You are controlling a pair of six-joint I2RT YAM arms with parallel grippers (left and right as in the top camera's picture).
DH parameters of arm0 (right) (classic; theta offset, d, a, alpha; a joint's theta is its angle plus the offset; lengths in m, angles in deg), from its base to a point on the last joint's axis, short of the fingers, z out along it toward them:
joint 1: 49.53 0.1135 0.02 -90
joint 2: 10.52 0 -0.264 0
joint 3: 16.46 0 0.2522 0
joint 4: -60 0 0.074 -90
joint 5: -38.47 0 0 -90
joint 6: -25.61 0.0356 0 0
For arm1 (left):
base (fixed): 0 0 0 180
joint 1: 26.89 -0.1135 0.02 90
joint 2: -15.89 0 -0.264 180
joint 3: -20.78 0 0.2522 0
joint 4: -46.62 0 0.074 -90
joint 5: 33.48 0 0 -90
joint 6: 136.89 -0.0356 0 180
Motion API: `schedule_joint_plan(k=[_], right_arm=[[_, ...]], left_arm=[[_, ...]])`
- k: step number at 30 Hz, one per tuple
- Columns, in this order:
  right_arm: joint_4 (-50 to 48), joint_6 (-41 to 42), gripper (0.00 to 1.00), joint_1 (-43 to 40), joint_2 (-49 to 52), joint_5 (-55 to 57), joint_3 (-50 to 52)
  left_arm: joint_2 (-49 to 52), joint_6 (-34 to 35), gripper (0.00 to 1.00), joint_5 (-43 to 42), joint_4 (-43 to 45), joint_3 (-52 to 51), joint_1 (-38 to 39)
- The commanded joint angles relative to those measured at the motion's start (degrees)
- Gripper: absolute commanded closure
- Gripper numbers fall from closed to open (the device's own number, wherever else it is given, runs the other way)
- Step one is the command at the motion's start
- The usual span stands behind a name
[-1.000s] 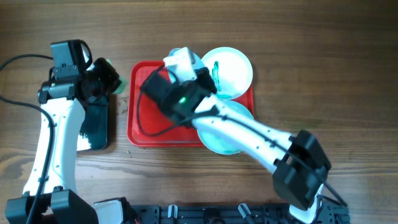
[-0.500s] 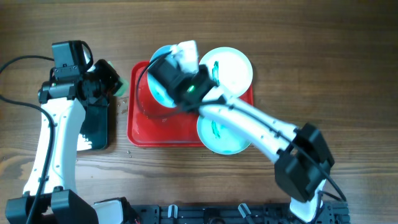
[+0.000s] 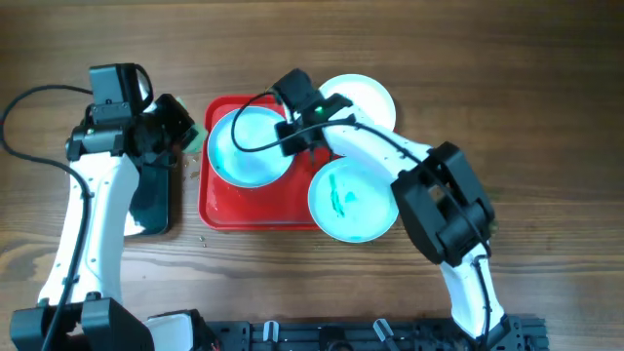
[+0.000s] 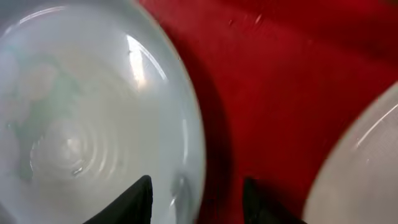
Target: Clean dirty plates on tray and stack at the side
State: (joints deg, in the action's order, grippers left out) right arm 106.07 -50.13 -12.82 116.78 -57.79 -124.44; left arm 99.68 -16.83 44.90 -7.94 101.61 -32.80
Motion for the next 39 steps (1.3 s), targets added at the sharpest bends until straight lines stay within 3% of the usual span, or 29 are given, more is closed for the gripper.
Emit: schedule_joint_plan(k=[1,5,7,10,13,15,17,21,24,27,30,33,36,38,39], right_arm=[[-2.9,-8.3,0.55,-0.7,0.9,-2.2,-0.4],[-6.2,-6.1,0.65,-0.6,3.6,-3.0,-0.4],[-7.1,-3.8,0.75,-0.6,3.7,-3.0,-0.4],[-5.6,6.4,0.96,-0.6,3.7,-1.3,-0.4],[2.9,19.2,0.96,-0.8,3.2,1.7,-0.5],[7.8,23.4,0.95,-1.0,2.8,0.8,-0.4],[8.0,22.6,0.96,-0.9,2.8,-0.4,-0.4],[7.6,21.5,0.96,-0.9,2.8,-0.6,-0.4],[6.7,20.6,0.96,-0.9,2.8,-0.6,-0.4],[6.5,20.4,0.96,-0.9,2.8,-0.6,-0.4],[5.9,20.3,0.96,-1.0,2.9,-0.6,-0.4],[5.8,20.2,0.96,-1.0,2.9,-0.2,-0.4],[5.7,20.3,0.96,-1.0,2.9,-0.2,-0.4],[5.7,20.3,0.96,-1.0,2.9,-0.2,-0.4],[5.7,20.3,0.96,-1.0,2.9,-0.2,-0.4]], left_arm=[[0.4,-0.9,0.96,5.3,0.0,-0.3,4.2],[0.4,-0.9,0.96,7.0,0.0,-0.3,5.8],[0.8,-0.9,0.96,7.0,0.2,-0.3,5.8],[3.6,-0.9,0.96,7.0,0.2,-0.3,6.2],[7.1,-0.9,0.96,8.8,0.4,-0.3,8.4],[10.1,-0.5,0.96,15.4,0.7,-0.3,11.2],[14.1,2.4,0.96,21.9,3.5,-0.4,14.1],[23.5,1.6,0.96,26.5,11.8,-0.4,17.2],[28.5,-6.8,0.96,26.5,8.6,-0.4,18.2],[30.0,-7.4,0.96,26.1,4.4,-0.7,18.2],[30.0,-13.5,0.96,8.4,2.1,-0.9,18.2],[30.0,-25.6,0.96,-10.2,-2.3,-0.9,18.2],[30.0,-36.7,0.96,-14.8,-5.1,-0.9,18.2],[30.0,-37.1,0.96,-13.4,-3.2,-0.9,18.1],[30.0,-31.6,0.96,-6.9,-1.1,-0.9,18.0]])
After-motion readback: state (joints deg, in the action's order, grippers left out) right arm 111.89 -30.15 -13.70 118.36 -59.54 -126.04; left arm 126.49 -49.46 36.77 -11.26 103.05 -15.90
